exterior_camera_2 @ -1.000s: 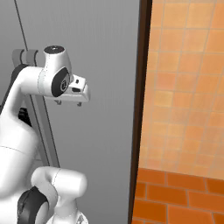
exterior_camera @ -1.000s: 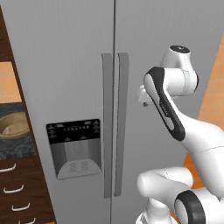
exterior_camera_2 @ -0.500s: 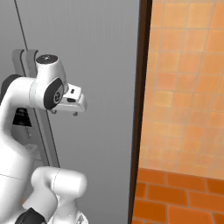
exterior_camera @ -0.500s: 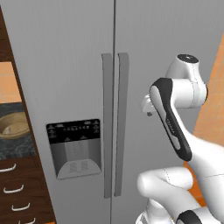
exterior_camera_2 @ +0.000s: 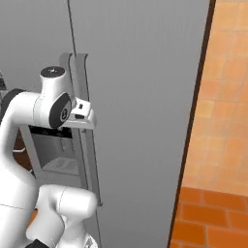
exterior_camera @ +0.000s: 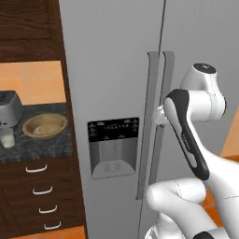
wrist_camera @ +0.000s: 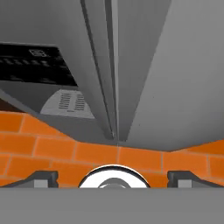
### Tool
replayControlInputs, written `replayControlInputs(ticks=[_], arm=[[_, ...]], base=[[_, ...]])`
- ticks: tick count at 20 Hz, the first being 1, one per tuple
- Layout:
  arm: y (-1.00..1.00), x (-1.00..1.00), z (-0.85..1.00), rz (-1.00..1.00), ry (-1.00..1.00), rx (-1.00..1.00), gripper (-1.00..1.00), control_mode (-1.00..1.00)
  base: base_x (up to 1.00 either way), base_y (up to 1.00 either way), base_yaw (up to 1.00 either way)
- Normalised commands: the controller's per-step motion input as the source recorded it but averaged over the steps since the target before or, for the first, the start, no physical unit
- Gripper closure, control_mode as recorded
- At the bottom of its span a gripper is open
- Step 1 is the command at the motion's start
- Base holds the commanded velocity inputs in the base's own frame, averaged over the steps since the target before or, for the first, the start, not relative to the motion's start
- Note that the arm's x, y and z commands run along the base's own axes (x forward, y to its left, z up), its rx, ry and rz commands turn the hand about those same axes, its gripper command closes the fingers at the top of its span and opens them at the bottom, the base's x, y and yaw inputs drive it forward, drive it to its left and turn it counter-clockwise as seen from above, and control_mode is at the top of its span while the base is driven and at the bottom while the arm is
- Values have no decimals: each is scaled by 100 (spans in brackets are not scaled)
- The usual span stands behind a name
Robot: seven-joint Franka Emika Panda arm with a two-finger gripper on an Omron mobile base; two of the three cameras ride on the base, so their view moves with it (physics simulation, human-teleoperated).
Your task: Grab a lemon wedge from the fridge and one ice cube from the ice bowl, and put them in the glass of lemonade.
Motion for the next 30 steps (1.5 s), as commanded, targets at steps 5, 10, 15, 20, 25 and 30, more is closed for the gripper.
replayControlInputs(ticks=[5,10,15,20,25,30], arm=[[0,0,0,0,0,0,-100,100],[0,0,0,0,0,0,-100,100],[0,0,0,0,0,0,-100,100],[0,0,0,0,0,0,-100,100],[0,0,0,0,0,0,-100,100],[0,0,0,0,0,0,-100,100]], base=[[6,100,0],[26,100,-5],[40,100,-20],[52,95,-41],[58,69,-46],[78,42,-41]])
